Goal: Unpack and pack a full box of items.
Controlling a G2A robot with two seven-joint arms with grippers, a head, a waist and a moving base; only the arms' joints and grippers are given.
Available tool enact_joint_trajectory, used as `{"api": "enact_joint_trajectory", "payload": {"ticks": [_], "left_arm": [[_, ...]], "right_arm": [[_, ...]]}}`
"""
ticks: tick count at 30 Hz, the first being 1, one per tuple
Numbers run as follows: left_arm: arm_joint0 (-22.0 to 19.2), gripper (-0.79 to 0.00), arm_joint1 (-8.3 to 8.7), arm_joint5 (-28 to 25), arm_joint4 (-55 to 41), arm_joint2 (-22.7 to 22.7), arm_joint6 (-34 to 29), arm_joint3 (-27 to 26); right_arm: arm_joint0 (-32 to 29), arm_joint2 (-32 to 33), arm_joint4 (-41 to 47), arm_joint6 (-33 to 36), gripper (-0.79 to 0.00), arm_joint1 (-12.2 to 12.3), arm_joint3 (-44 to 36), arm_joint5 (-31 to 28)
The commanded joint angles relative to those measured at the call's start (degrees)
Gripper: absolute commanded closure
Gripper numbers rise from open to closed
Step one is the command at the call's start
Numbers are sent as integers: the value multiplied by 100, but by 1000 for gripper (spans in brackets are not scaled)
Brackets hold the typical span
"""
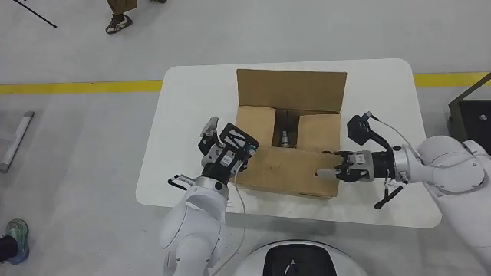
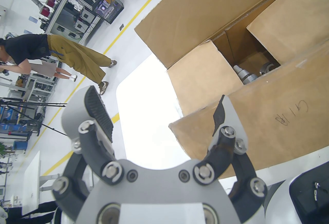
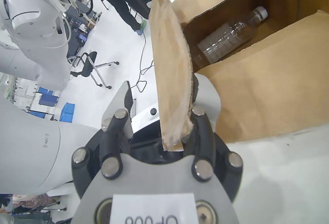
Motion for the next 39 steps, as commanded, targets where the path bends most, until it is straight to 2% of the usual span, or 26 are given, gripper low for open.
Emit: {"api": "enact_joint_trajectory", "payload": {"ticks": [1, 5, 12, 17, 22, 24, 25, 27, 29, 33, 35, 39], "left_arm": [[-14, -785, -1, 12, -81, -22, -18, -60], [-104, -785, -10, -8, -349, -49, -94, -199], [-440, -785, -28, -126, -683, -5, -345, -147], [-725, -785, -38, -418, -872, 130, -634, -6], [-908, -785, -50, -438, -921, 260, -752, 85], [-941, -785, -50, -438, -928, 282, -778, 102], [-953, -785, -49, -447, -927, 289, -789, 108], [-972, -785, -46, -474, -927, 295, -814, 116], [-977, -785, -43, -511, -960, 297, -847, 123], [-944, -785, -31, -661, -1053, 320, -939, 93], [-916, -785, -21, -764, -1074, 319, -999, 67], [-855, -785, 1, -942, -1130, 303, -1101, 39]], "right_arm": [[5, 79, -453, -176, 0, 23, -179, -178], [-138, 192, -1203, -405, 0, 69, -631, -386], [-378, 146, -1602, -487, 0, 154, -1090, -488], [-479, 160, -1318, -569, 0, 222, -1177, -570], [-515, 95, -462, -510, 0, 297, -1070, -512], [-489, 39, -289, -442, -169, 347, -1053, -444], [-480, 5, -274, -416, -209, 374, -1055, -418], [-470, -93, -217, -390, -215, 430, -1064, -392], [-447, -191, -170, -383, -336, 486, -1070, -385], [-403, -371, -43, -405, -391, 604, -1074, -407], [-381, -463, 67, -435, -508, 666, -1074, -437], [-342, -609, 159, -493, -514, 804, -1133, -496]]}}
